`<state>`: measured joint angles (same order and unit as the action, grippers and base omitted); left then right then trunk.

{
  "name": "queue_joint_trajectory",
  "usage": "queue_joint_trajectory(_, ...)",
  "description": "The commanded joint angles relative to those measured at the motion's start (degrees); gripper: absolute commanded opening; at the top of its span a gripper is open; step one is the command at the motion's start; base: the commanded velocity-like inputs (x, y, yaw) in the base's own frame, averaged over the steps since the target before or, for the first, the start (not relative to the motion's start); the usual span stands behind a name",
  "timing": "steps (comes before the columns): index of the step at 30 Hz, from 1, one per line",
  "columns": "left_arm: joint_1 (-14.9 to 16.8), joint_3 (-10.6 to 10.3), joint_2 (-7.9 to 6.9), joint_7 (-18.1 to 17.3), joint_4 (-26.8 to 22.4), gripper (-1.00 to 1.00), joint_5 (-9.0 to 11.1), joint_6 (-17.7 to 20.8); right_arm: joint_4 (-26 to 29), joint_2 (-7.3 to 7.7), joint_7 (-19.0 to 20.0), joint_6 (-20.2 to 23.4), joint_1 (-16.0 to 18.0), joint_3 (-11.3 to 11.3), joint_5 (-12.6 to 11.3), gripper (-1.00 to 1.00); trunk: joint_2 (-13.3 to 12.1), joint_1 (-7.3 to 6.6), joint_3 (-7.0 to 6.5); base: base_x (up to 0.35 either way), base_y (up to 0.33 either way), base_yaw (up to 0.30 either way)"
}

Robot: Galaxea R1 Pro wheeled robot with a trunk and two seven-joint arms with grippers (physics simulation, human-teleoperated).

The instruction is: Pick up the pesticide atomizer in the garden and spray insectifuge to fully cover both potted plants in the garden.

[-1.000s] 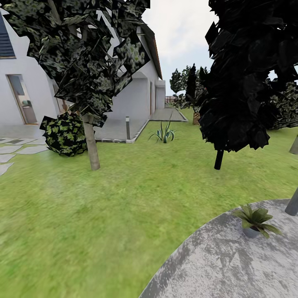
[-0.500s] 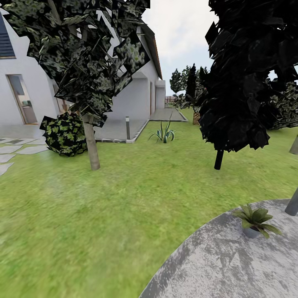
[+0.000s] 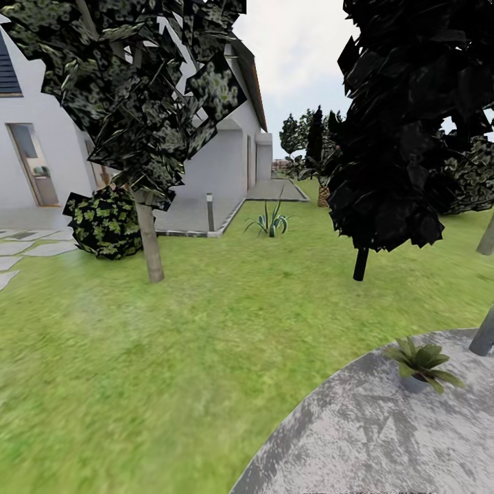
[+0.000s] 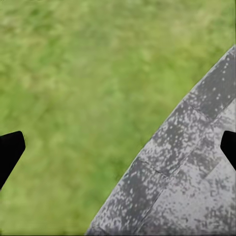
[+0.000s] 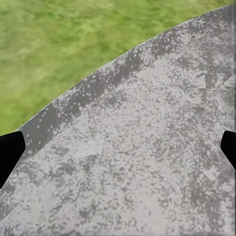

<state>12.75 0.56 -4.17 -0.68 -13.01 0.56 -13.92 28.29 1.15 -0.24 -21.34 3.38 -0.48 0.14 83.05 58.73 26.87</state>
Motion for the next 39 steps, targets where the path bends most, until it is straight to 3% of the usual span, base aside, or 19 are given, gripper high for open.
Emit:
queue_joint_trajectory(1, 0.0, 0.0, -0.03, -0.1, 0.1, 1.0, 0.1, -0.2, -0.1, -0.01, 0.0, -0.2, 0.0, 0.0, 0.0, 1.0, 0.0, 0.0, 0.06, 0.0, 0.0, -0.193)
queue_joint_trajectory(4, -0.1, 0.0, 0.0, -0.1, 0.3, 1.0, 0.0, -0.7, -0.1, -0.01, 0.0, -0.2, 0.0, 0.0, 0.0, 1.0, 0.0, 0.0, 0.06, 0.0, 0.0, -0.239)
queue_joint_trajectory(9, 0.0, 0.0, -0.04, 0.1, 0.5, 1.0, 0.1, -5.3, -0.2, 0.06, -0.1, -0.2, 0.0, 0.0, 0.0, 1.0, 0.0, 0.0, 0.06, 0.0, 0.0, -0.269)
queue_joint_trajectory(16, 0.0, 0.1, -0.04, 0.8, 0.5, 1.0, 0.1, -6.3, -0.2, 0.08, -0.1, -0.2, 0.0, -0.3, -0.1, 1.0, 0.0, 0.0, 0.06, -0.116, 0.106, -0.276)
queue_joint_trajectory(18, 0.1, 0.1, -0.05, 0.9, 0.5, 1.0, 0.1, -6.3, -0.2, 0.06, -0.1, -0.2, 0.0, -1.5, -0.1, 1.0, 0.0, 0.0, 0.06, -0.22, 0.215, -0.276)
queue_joint_trajectory(22, 0.1, 0.1, -0.05, 0.9, 0.5, 1.0, 0.2, -6.4, -0.2, 0.0, -0.1, -0.2, 0.0, -6.4, -0.1, 1.0, 0.0, 0.0, 0.06, -0.223, 0.23, -0.276)
queue_joint_trajectory(27, 0.0, 0.1, -0.05, 0.9, 0.5, 1.0, 0.2, -6.5, -0.2, -0.01, -0.1, -0.2, 0.0, -7.1, -0.1, 1.0, 0.0, 0.0, 0.06, -0.096, 0.247, -0.276)
queue_joint_trajectory(39, 0.1, 0.0, 0.02, 0.9, 0.6, 1.0, 0.1, -6.6, -0.2, -0.01, -0.1, -0.2, 0.0, -7.2, -0.1, 1.0, 0.0, 0.0, 0.06, -0.002, 0.019, -0.276)
